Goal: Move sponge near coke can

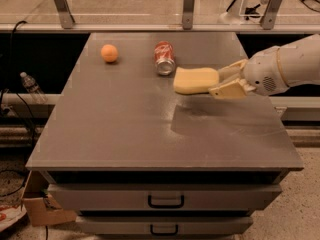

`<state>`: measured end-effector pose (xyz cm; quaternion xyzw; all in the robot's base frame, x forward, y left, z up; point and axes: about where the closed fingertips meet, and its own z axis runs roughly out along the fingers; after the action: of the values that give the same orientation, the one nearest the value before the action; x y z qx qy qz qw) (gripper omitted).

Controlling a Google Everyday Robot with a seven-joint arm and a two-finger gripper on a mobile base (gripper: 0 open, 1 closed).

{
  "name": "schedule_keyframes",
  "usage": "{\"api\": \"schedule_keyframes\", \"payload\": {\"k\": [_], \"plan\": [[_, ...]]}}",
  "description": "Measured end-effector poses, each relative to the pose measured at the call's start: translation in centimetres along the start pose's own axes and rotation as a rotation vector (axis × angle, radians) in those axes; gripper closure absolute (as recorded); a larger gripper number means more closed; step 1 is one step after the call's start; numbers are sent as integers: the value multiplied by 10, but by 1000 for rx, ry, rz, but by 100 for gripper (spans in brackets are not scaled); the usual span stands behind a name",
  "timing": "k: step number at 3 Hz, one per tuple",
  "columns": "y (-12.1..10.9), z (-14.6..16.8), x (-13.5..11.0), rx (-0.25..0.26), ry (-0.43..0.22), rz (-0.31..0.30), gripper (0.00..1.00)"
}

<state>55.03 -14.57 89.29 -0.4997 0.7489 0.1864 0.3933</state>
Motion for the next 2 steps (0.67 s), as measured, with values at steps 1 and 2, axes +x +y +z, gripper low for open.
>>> {"api": "schedule_keyframes", "payload": {"k": [1,2], "plan": [[-30,-22,15,134,24,75,100],[-62,-40,38,256,52,168,100]]}}
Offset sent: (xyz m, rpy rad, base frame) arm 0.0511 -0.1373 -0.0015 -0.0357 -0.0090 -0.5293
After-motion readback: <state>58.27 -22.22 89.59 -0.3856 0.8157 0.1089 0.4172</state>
